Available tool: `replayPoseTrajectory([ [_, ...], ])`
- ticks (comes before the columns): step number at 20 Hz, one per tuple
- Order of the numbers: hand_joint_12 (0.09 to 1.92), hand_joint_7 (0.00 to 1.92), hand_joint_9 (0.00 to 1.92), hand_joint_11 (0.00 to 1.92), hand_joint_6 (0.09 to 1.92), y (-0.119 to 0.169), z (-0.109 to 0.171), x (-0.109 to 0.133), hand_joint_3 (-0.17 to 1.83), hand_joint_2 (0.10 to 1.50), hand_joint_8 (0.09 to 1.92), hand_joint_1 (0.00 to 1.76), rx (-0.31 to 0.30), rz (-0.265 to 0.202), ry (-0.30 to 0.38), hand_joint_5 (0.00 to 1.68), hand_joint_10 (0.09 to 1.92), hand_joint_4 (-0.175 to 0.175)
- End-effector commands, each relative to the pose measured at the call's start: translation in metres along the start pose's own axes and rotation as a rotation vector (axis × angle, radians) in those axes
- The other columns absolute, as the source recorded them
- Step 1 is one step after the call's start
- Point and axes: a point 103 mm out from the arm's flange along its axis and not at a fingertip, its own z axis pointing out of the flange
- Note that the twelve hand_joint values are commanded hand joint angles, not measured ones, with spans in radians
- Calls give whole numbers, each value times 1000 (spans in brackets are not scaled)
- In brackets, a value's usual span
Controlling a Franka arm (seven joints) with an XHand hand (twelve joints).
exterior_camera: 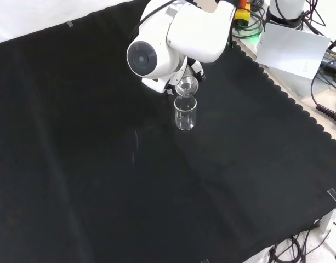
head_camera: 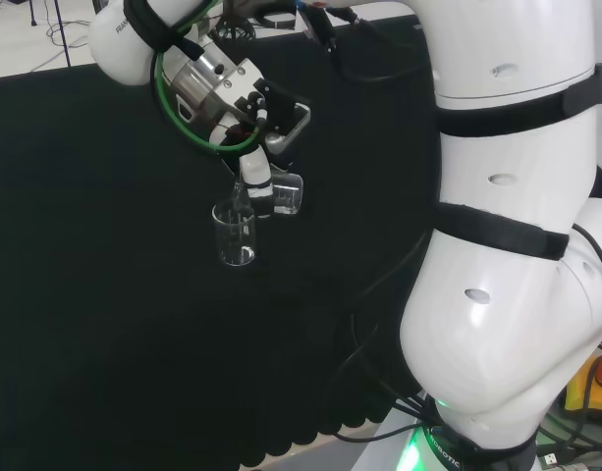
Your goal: Pour the water from the handheld beaker into the one on the table.
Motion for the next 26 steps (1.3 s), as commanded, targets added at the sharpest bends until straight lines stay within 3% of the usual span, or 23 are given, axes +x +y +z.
replayPoseTrajectory([
  [1, 555, 1540, 1812, 1482, 265, 2, -2, 4, 656, 589, 199, 1332, 32, 6, -17, 1467, 87, -175],
  [16, 552, 1539, 1812, 1483, 266, 0, -5, 3, 654, 590, 201, 1332, 78, 62, -44, 1466, 87, -175],
  [26, 550, 1538, 1812, 1484, 267, 2, -6, 5, 654, 591, 201, 1332, 105, 64, -51, 1466, 87, -175],
])
